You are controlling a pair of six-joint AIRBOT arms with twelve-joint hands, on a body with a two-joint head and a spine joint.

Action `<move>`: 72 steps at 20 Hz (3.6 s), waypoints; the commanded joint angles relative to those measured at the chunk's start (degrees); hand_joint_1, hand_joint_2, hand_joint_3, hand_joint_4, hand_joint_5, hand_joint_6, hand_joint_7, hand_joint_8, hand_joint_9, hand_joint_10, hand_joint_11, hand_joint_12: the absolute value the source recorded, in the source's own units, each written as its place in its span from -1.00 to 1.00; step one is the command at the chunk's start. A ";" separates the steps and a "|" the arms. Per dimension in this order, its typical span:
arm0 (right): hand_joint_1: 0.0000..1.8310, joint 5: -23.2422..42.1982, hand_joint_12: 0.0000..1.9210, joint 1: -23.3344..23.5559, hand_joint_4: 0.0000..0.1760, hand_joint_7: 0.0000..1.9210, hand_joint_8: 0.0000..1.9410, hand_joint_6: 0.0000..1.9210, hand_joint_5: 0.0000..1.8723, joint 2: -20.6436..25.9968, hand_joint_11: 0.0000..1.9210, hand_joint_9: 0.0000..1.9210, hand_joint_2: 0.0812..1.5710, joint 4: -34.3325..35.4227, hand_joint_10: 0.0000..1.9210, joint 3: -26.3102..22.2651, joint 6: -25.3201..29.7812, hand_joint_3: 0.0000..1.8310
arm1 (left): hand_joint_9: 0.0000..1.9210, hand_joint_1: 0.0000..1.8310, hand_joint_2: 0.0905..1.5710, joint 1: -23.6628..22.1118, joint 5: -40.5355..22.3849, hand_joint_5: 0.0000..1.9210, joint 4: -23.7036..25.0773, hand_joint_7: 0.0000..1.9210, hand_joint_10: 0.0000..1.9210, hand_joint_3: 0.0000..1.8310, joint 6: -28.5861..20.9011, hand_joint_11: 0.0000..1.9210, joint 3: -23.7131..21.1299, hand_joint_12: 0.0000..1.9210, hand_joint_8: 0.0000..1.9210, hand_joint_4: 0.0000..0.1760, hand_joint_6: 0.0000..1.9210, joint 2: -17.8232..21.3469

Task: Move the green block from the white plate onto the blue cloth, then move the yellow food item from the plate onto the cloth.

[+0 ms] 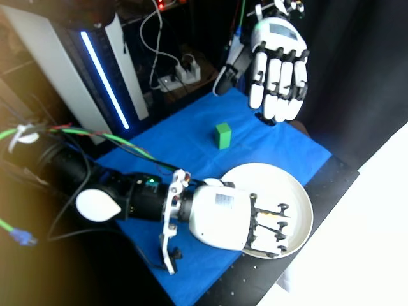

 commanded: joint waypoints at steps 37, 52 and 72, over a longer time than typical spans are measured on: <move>0.29 34.52 0.90 -5.33 -1.00 0.17 0.07 -0.17 0.15 22.80 0.04 0.13 0.33 5.49 0.54 -34.29 0.03 -1.00 | -0.66 -0.03 0.04 6.35 -8.14 -0.81 -17.25 -0.69 -1.00 -1.00 6.54 -0.95 -1.15 -0.13 -1.00 -0.67 -1.00 5.46; -0.18 32.54 0.72 -10.42 -1.00 -0.26 -0.87 -0.98 -0.43 20.78 -0.64 -0.47 0.02 6.63 -0.08 -33.78 0.03 -1.00 | -0.66 -0.17 -0.03 6.32 -7.62 -0.81 -17.23 -0.66 -1.00 -1.00 7.26 -1.00 -1.43 -0.17 -0.99 -0.07 -1.00 5.14; -0.43 49.28 -0.71 -11.58 1.00 -0.96 -1.00 -1.00 -1.00 29.79 -1.00 -0.97 -0.14 28.22 -0.99 -38.11 0.03 -1.00 | -0.63 -0.21 -0.14 16.40 -31.78 -0.89 -29.69 -0.72 -1.00 -1.00 14.30 -1.00 -7.36 -0.01 -1.00 -0.29 -1.00 6.50</move>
